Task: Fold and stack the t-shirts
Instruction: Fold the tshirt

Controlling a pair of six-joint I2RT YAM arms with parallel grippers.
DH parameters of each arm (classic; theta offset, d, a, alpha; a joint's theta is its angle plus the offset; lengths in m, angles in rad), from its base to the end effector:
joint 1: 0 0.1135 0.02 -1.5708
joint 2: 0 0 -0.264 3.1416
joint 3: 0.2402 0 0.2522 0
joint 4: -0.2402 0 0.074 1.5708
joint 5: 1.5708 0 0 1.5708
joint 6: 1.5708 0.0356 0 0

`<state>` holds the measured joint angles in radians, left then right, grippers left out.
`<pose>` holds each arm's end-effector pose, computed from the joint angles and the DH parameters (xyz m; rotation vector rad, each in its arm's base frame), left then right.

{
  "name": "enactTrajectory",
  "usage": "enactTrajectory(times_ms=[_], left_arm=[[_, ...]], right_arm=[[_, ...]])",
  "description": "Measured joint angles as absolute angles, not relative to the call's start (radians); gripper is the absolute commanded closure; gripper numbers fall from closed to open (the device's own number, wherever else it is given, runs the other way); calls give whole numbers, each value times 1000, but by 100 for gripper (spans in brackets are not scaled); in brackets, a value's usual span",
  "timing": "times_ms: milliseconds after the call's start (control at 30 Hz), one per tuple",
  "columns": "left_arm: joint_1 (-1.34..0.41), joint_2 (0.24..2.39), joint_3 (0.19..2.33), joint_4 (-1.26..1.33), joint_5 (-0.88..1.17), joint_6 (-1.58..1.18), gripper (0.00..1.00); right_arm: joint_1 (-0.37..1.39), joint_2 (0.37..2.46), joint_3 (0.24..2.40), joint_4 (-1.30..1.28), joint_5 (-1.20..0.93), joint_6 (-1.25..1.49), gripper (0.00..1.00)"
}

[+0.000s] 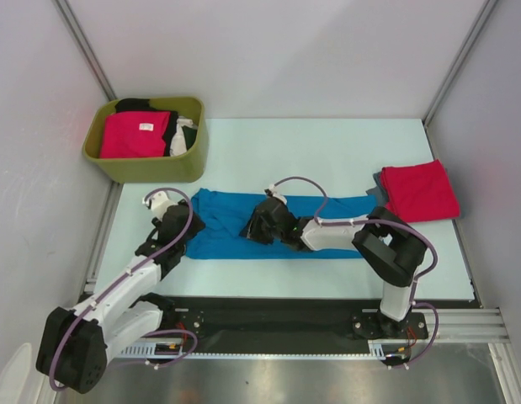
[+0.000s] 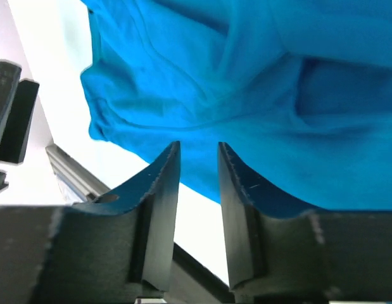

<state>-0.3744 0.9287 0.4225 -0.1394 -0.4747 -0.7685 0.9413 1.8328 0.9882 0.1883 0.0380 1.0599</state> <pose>0.1824 -0.0542 0.1951 -0.6669 2.0321 -0.1407 0.2264 0.3086 0.1583 0.1673 2.4336 0.9853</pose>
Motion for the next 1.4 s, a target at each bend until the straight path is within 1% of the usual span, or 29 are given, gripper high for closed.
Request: enactTrajectory(times_ms=[333,433,633,733,833,867,933,1033,1133,1233,1267,1333,1367,1400], left_arm=[[-374,904,422,-136,-475,-765,32],[-374,903,422,-137,-476,-759,33],[-374,909,423,-137,-475,-759,33],[-374,909,423,-137,-475,-759,33],[-374,909,423,-137,-475,-759,32],[-374,909,423,-137,-475,-759,32],[-374,909,423,-137,-475,-759,32],[-374,909,423,-138,-475,-759,32],[-374,909,423,-138,-475,-759,32],[-374,909,423,-137,-475,-759,32],[-374,909,423,-138,-475,-759,32],[-374,909,423,-138,-475,-759,33],[-374,909,423,-138,-475,-759,33],[-374,909,423,-137,-474,-759,32]], right_arm=[[960,1957,1214,54,65,1001,59],[965,1979,1236,20,79,993,58],[981,2000,1246,-41,120,984,52],[995,2016,1288,-82,150,965,53],[1007,2040,1329,-115,175,947,57],[1010,2048,1344,-126,182,940,60],[1014,2060,1367,-150,199,932,63],[1020,2076,1402,-191,229,917,63],[1030,2088,1431,-228,267,904,66],[1043,2108,1468,-271,310,886,76],[1046,2115,1479,-282,324,883,84],[1051,2121,1491,-298,345,873,94],[1051,2123,1493,-303,354,873,100],[1052,2123,1493,-306,360,869,100]])
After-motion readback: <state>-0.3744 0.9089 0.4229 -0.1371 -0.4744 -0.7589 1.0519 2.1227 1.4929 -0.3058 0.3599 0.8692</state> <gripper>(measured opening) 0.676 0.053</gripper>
